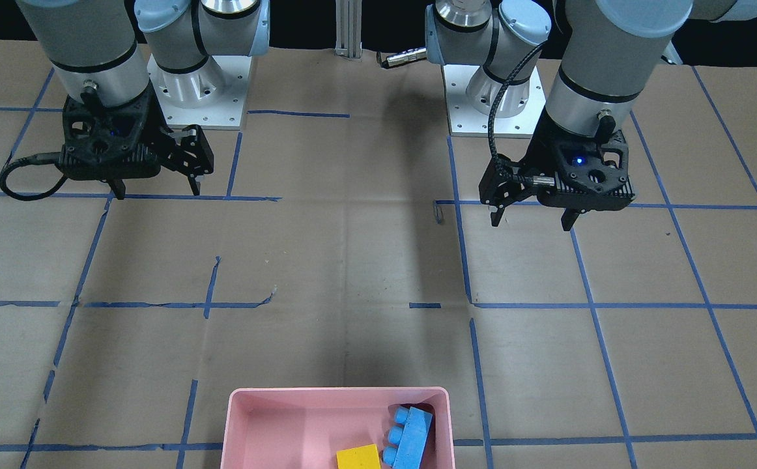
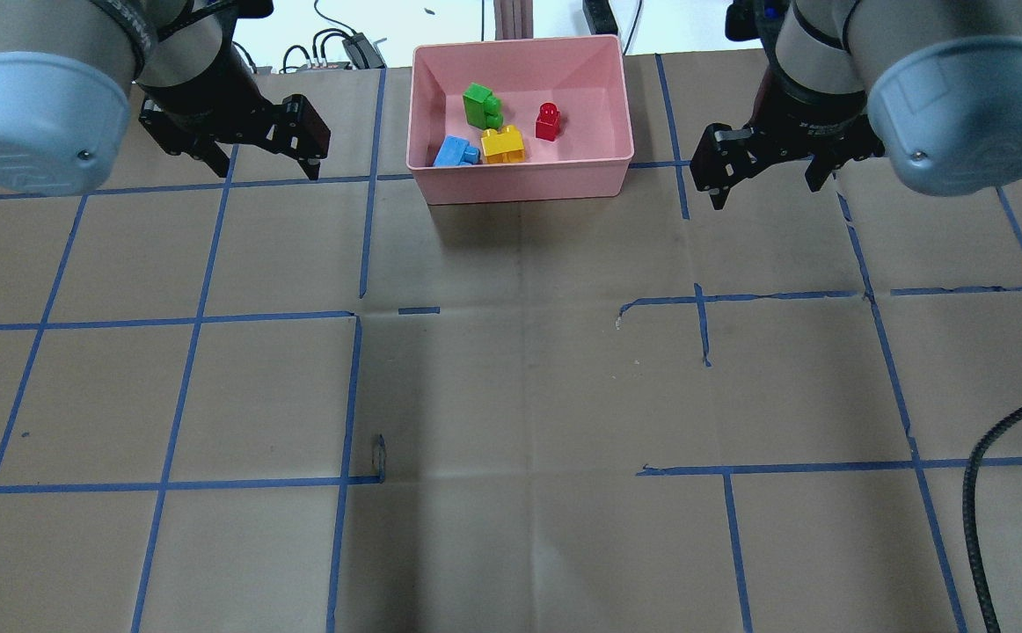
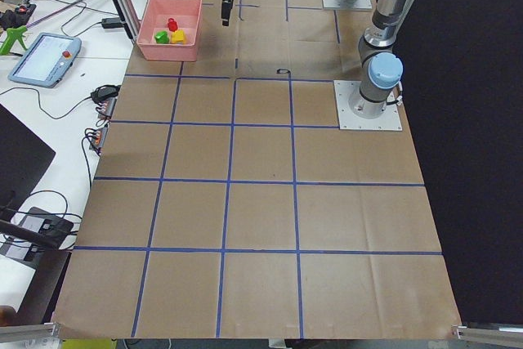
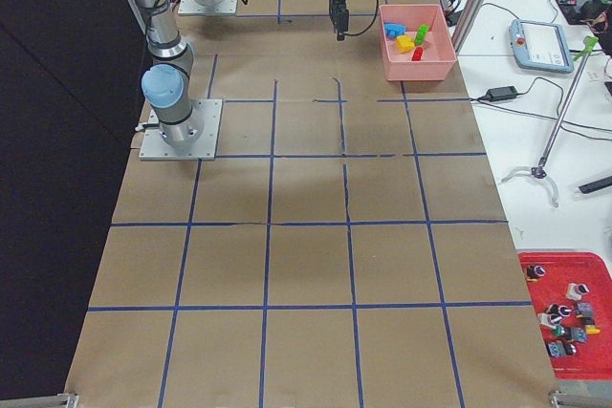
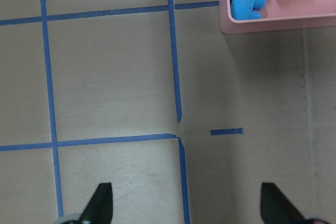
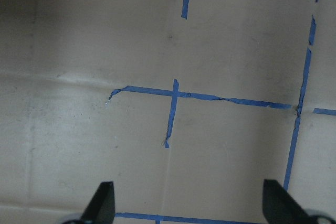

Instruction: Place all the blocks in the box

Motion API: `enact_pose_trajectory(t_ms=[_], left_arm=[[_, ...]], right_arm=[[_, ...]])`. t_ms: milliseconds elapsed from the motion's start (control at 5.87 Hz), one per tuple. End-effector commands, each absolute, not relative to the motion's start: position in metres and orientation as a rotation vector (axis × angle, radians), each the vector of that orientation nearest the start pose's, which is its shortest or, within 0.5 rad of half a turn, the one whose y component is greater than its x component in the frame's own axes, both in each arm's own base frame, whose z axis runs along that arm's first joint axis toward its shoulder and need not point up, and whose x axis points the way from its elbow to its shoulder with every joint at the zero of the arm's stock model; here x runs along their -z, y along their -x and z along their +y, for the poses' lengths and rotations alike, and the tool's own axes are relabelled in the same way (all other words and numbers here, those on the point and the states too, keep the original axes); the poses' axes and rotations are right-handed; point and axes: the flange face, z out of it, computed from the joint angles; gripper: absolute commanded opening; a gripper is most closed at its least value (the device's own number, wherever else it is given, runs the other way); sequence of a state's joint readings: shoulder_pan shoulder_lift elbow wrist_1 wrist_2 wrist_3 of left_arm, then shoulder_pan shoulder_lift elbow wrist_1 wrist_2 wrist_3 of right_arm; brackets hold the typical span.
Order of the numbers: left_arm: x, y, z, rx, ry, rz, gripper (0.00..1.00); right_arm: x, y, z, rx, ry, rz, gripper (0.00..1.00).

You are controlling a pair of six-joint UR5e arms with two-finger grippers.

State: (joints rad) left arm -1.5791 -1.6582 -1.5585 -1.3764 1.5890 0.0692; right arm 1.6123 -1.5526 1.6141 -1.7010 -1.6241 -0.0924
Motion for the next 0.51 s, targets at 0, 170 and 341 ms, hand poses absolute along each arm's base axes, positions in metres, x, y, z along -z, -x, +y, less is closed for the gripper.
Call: enact_pose_trajectory(t_ms=[0,170,341], left_arm=[[-0.469,0.136,-0.534,0.155,-0.121,3.115,0.99],[-0.468,0.135,-0.533,0.153,-0.131,3.119,0.99],[-0.467,0.136,-0.533,0.150,-0.131,3.144,0.99]], right_arm=[[-0.486,-0.150,-0.483,0.121,0.215,3.180,1.00],[-0.498,-0.150,-0.473,0.147,0.216,3.180,1.00],[-0.496,-0.150,-0.476,0.150,0.216,3.182,1.00]])
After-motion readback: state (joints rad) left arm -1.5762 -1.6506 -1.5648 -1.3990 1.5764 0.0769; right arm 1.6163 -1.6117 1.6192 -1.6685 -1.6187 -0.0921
